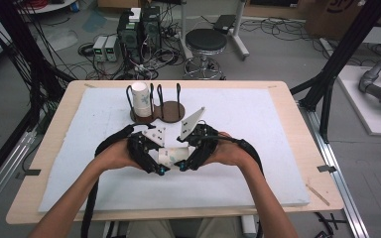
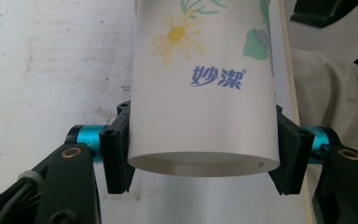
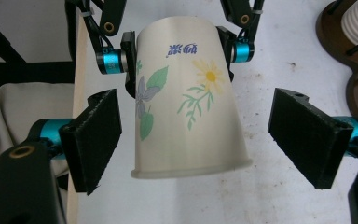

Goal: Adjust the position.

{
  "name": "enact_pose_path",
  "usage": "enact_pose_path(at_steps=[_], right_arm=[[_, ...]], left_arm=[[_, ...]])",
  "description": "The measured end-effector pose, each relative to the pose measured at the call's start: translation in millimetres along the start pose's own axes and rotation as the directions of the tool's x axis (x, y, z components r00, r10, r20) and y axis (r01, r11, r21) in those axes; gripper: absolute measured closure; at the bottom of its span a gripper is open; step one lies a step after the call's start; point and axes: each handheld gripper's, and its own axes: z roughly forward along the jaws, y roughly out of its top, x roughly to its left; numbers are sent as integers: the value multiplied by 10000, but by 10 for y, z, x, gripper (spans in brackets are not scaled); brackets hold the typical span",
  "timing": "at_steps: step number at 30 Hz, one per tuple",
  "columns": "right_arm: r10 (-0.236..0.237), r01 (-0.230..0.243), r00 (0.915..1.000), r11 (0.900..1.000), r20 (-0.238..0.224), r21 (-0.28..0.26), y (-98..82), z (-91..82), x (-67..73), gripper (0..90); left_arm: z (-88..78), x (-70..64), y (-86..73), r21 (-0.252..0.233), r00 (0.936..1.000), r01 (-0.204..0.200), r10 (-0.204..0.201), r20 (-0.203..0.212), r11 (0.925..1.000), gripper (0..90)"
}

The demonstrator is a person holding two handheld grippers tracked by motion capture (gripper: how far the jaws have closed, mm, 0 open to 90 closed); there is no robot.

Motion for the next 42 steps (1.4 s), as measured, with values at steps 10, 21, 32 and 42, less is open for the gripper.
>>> enact_pose_path(at_steps=[10,21,32,42], right_arm=[[360,-360,9993,9930,-23,-1128,-65,-177,-38,177],[1132,-1117,9935,9646,-72,-2388,-314,-253,-89,178],[1535,-1514,9880,9354,-189,-3197,-493,-227,-80,178],[1953,-1988,9794,8904,-509,-4094,-656,-168,-63,178]], left_arm=[[-60,2,-133,-1150,9991,385,-403,-131,9926,360],[-173,-15,-319,-2985,9947,905,-1009,-195,9501,359],[-166,-21,-440,-4249,9909,1210,-1345,-17,8971,359],[-115,-34,-503,-5102,9895,1294,-1444,103,8502,360]])
